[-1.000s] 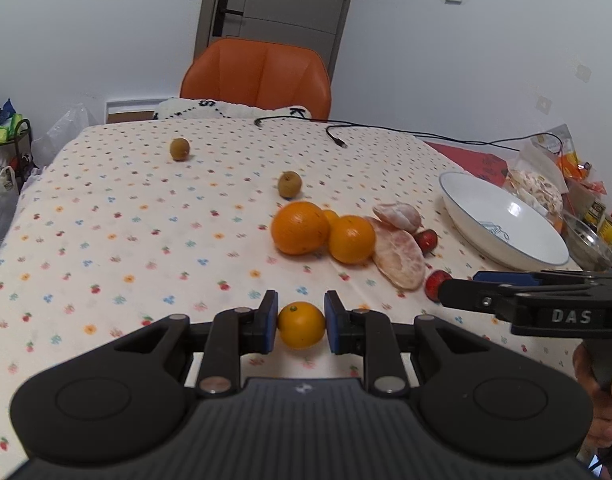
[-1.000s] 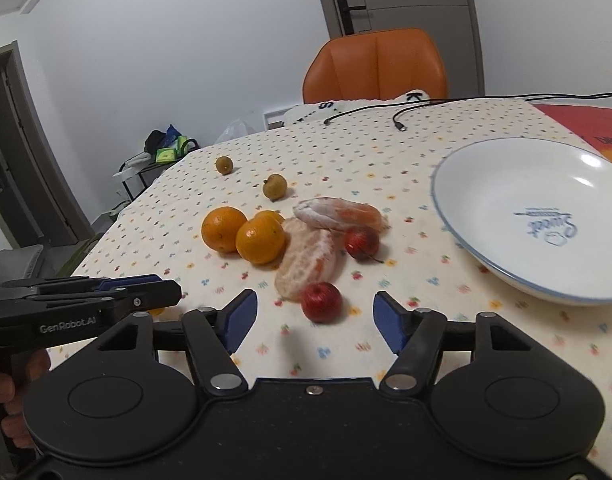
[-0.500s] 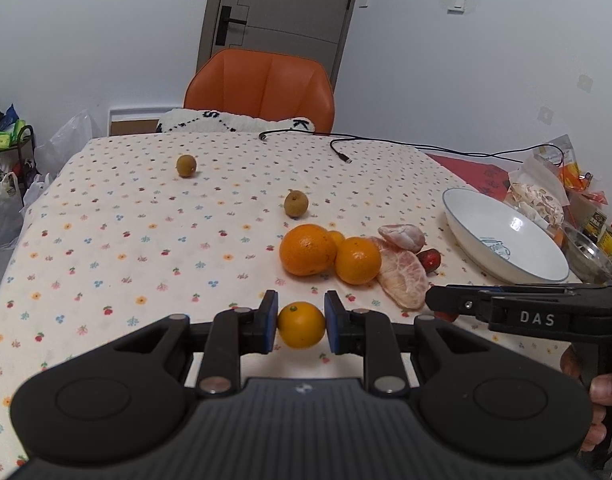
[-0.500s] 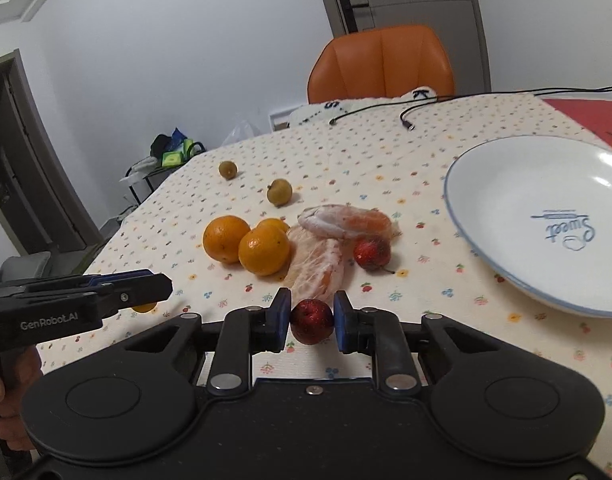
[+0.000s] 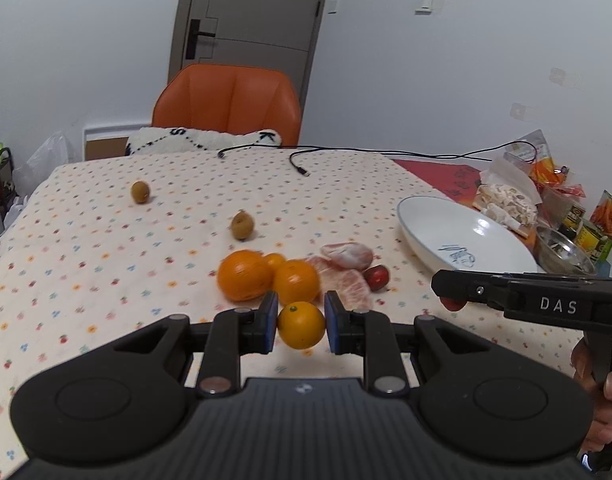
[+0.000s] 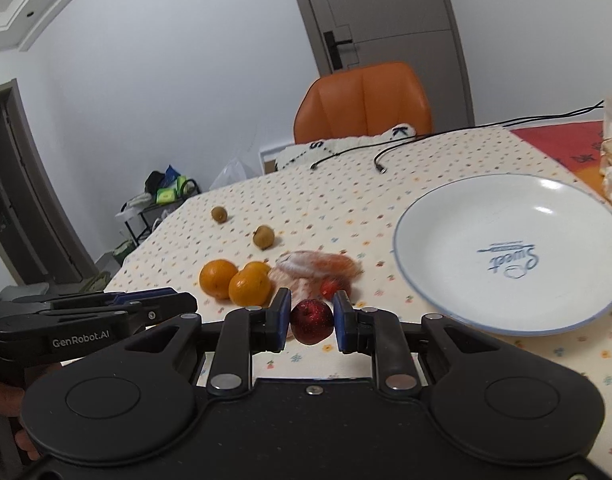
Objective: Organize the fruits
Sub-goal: 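Carry the small orange and red plum to the white plate and release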
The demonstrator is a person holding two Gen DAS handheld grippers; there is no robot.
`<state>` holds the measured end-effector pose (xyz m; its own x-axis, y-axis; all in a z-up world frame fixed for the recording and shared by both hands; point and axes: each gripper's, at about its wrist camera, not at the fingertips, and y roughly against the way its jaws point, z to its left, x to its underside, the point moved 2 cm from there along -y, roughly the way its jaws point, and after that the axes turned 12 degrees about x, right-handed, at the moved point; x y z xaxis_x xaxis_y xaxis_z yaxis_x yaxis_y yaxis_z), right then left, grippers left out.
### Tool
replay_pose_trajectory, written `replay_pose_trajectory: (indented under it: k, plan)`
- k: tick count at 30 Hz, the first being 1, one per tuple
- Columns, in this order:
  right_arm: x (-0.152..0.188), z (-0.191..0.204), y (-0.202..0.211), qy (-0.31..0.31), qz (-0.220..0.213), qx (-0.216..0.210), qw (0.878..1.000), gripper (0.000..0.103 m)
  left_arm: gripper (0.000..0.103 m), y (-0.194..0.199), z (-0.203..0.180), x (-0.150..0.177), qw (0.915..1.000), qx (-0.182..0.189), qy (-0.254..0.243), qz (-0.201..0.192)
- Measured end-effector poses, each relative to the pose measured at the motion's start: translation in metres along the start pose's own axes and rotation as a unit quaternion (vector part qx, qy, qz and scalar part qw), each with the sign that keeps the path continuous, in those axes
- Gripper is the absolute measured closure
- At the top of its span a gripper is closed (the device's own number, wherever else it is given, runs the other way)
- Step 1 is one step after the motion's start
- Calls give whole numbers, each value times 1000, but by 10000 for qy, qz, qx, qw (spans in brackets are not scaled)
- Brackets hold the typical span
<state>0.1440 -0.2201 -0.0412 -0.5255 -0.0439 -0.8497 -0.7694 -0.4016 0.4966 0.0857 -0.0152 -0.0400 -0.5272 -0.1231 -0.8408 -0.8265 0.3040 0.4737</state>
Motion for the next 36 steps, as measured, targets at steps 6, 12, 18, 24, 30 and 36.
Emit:
replay_pose_trajectory:
  k: [6, 12, 18, 24, 30, 36]
  plan:
    - [-3, -16, 9, -107, -121, 98, 9998, 82, 80, -8, -16, -7, 9998, 109, -140, 1]
    - [-5, -31, 18, -193, -240, 191, 9993, 82, 80, -16, -31, -13, 9995, 195, -264, 1]
    - [-5, -52, 28, -257, -375, 353, 9983, 82, 80, -29, -50, -19, 9987, 337, -387, 24]
    - [-3, -75, 32, -473, -457, 504, 9966, 82, 80, -44, -69, -25, 9969, 480, -608, 120]
    - [-4, -92, 33, -646, -535, 609, 9946, 82, 80, -61, -81, -35, 9957, 570, -710, 173]
    - [-2, -108, 29, -776, -538, 675, 9932, 82, 80, -78, -96, -42, 9938, 676, -845, 259]
